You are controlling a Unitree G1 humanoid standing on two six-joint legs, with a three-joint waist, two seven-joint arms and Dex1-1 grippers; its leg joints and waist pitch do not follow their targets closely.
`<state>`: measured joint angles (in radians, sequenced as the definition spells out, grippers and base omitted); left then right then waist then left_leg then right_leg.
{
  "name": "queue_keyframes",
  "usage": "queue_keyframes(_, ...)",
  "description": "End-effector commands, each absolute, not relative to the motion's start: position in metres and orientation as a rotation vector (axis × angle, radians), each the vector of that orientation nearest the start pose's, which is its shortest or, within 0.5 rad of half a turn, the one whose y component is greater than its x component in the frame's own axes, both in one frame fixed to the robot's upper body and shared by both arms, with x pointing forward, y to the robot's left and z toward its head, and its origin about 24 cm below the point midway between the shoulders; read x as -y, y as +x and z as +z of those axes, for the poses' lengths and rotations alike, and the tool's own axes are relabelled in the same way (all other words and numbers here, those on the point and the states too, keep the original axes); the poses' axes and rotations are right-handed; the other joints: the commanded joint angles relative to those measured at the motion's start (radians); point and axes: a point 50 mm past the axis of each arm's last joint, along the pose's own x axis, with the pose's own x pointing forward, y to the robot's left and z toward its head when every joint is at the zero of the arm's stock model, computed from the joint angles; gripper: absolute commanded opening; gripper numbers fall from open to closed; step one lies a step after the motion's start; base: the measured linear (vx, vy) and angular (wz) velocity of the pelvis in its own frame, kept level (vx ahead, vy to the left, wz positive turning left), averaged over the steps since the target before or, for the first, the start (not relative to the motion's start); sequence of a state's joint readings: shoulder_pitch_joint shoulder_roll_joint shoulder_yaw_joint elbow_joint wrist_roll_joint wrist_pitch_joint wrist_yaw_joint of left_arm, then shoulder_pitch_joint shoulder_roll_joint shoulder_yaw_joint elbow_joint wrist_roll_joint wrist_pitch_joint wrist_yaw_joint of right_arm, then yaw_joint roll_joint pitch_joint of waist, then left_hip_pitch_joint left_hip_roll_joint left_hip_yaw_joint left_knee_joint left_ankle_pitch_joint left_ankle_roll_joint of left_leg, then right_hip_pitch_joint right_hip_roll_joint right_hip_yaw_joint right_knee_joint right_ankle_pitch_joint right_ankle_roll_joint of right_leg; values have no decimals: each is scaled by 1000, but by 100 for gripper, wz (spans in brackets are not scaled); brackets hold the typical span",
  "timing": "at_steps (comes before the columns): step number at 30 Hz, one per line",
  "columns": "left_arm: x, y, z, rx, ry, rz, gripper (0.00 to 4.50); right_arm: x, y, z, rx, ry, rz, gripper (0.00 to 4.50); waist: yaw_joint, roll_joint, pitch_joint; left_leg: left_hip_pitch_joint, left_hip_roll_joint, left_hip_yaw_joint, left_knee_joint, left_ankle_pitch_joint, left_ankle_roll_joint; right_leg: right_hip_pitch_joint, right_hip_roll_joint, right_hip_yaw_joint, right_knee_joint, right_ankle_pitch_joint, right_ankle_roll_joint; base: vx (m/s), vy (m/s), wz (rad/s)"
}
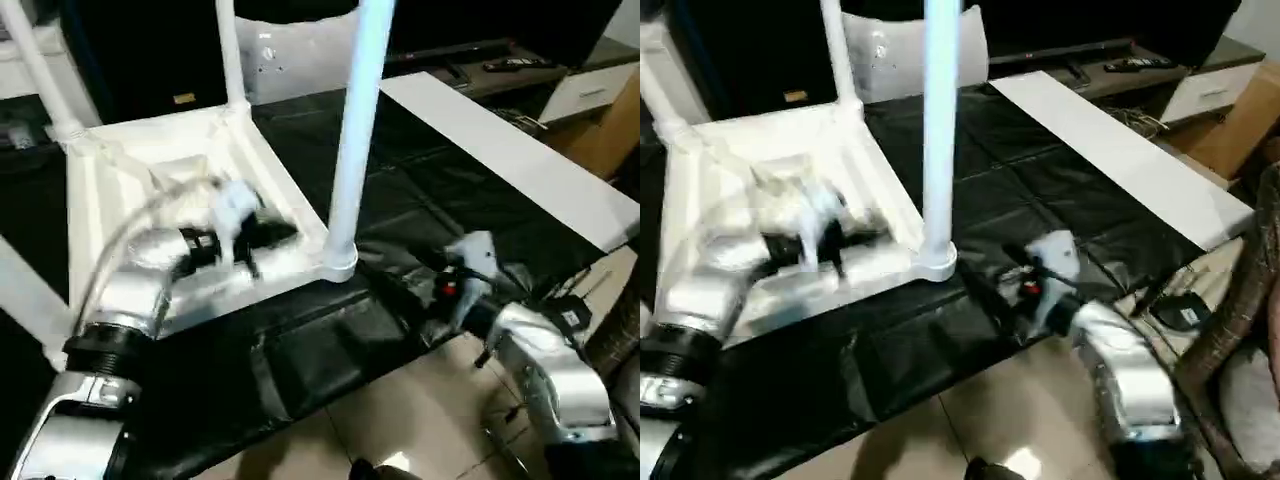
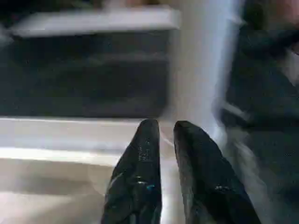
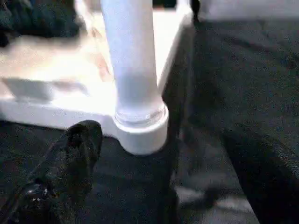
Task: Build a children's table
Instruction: Rotate leg to tighten
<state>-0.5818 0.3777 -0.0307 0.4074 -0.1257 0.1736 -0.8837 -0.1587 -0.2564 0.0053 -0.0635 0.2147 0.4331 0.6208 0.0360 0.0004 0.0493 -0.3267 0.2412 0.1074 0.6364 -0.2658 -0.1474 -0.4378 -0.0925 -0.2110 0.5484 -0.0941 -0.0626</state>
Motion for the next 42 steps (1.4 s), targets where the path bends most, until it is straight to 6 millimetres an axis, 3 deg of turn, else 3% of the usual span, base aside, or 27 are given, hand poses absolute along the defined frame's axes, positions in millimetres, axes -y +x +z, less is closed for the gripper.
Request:
queue_keyframes(1,-167,338,107,-113,196,-829,76,153,270,64,-256,1,643,450,-3,8,-68,-14,-37,46,-69,-135,65,82,-33,15,-102,-567,91,0,0,0)
queue_keyframes(3,-167,331,108,-78,138,-797,76,149,269,68,-191,10,638,450,-8,12,-76,-21,-25,40,-73,-154,73,96,-38,2,-111,-567,129,0,0,0)
queue_keyframes(5,-161,316,105,-57,79,-735,76,145,268,68,-161,-12,598,450,-10,23,-78,-19,-4,31,-82,-152,73,102,-47,8,-103,-519,110,0,0,0)
queue_keyframes(6,-159,310,103,-63,64,-690,76,144,267,67,-161,-18,586,450,-3,28,-71,-90,11,-31,-111,-154,103,161,-76,-10,-44,-413,67,0,0,0)
queue_keyframes(8,-154,302,94,-93,65,-610,76,142,266,66,-164,-12,572,450,-21,35,-56,-72,45,-79,-133,-253,109,134,-62,21,-13,-359,17,25,-48,44)
queue_keyframes(9,-154,300,93,-101,66,-592,76,142,265,66,-166,-10,568,450,-25,35,-52,-73,43,-88,-134,-296,101,134,-61,29,-3,-356,1,52,-83,66)
queue_keyframes(11,-151,294,86,-130,65,-499,76,141,263,66,-175,-4,558,450,-32,41,-40,-39,84,-156,-179,-373,130,100,-25,52,75,-315,-109,55,-134,69)
queue_keyframes(12,-150,292,84,-135,41,-471,76,141,263,66,-175,-1,561,450,-22,19,-32,-63,14,-113,-116,-336,141,100,-45,81,34,-352,-160,59,-166,81)
queue_keyframes(13,-147,290,83,-127,11,-462,76,141,262,67,-167,-3,558,450,-12,-7,-33,-57,-49,-69,-67,-289,107,92,-63,67,-30,-495,-136,47,-136,69)
queue_keyframes(14,-145,288,83,-121,-9,-458,76,141,262,67,-159,-5,555,450,18,-30,-42,-29,-109,6,40,-96,85,77,-126,17,-88,-759,22,47,-136,69)
queue_keyframes(15,-143,285,80,-127,37,-457,76,143,261,67,-154,9,550,450,41,-28,-55,-17,-104,37,26,-3,99,62,-106,88,-99,-850,158,17,-106,48)
queue_keyframes(16,-144,285,78,-136,57,-456,76,145,261,66,-159,21,541,450,72,-46,-59,-32,-91,43,7,-20,132,90,-128,139,-77,-843,186,10,-90,19)
queue_keyframes(17,-144,283,77,-149,75,-451,76,146,261,65,-164,31,529,450,97,-54,-62,-68,-66,20,1,14,175,131,-176,197,-50,-772,164,10,-90,19)
queue_keyframes(18,-146,282,77,-153,89,-435,76,147,260,64,-178,35,520,450,129,-34,-61,-67,-56,1,7,47,181,127,-204,211,-54,-684,121,0,0,0)
queue_keyframes(19,-146,279,77,-152,82,-421,76,149,258,63,-184,44,517,450,133,-29,-54,-52,-47,2,-7,64,181,111,-197,205,-61,-663,75,0,0,0)
queue_keyframes(20,-147,278,77,-159,81,-410,76,150,257,64,-181,61,515,450,132,-22,-49,-54,-39,0,-31,84,183,116,-177,183,-56,-631,16,0,0,0)
queue_keyframes(21,-148,277,76,-166,80,-399,76,150,255,64,-177,78,513,450,113,-4,-52,-14,-18,13,-79,92,195,82,-71,125,-24,-459,-61,-16,58,-3)
queue_keyframes(23,-148,274,75,-179,76,-397,76,150,252,66,-168,88,518,450,91,9,-54,-2,9,6,-95,-42,172,81,-50,120,-13,-396,-81,-35,61,7)
queue_keyframes(24,-149,272,73,-193,76,-380,76,151,250,66,-153,73,517,450,71,8,-47,-2,12,6,-112,-233,107,89,-49,119,-33,-429,-44,-41,68,1)
queue_keyframes(27,-149,272,72,-201,75,-369,76,150,249,65,-153,70,527,450,44,4,-37,5,-6,6,-116,-379,77,92,-57,108,-65,-567,12,-39,68,0)
queue_keyframes(31,-143,270,70,-201,67,-436,76,149,248,64,-158,64,534,450,-1,-1,-31,16,-12,-3,-113,-461,79,103,-61,69,-114,-697,96,0,0,0)
queue_keyframes(33,-135,266,69,-206,75,-564,76,151,248,62,-165,39,537,450,-23,-3,-33,-8,3,-15,-127,-474,85,128,-69,67,-102,-655,102,0,0,0)
queue_keyframes(35,-132,269,72,-202,31,-637,95,156,250,61,-171,-6,527,450,-29,-6,-28,-3,3,-13,-127,-501,73,121,-74,70,-105,-686,103,0,0,0)
queue_keyframes(38,-128,281,77,-211,37,-759,123,164,255,61,-178,-68,544,450,-43,-11,-25,14,-20,-4,-100,-470,72,107,-78,44,-139,-796,132,0,0,0)
queue_keyframes(40,-126,287,75,-244,117,-856,144,167,257,63,-169,-79,592,450,-47,-3,-27,-1,1,-16,-118,-483,72,130,-79,43,-116,-720,120,0,0,0)
queue_keyframes(41,-125,291,74,-267,130,-894,153,169,257,65,-173,-79,615,450,-44,2,-27,-23,28,-31,-149,-549,70,151,-72,66,-68,-634,107,0,0,0)
queue_keyframes(42,-124,296,72,-303,138,-939,160,173,258,65,-185,-70,645,450,-41,3,-24,-20,37,-30,-161,-585,68,148,-68,83,-49,-592,92,0,0,0)
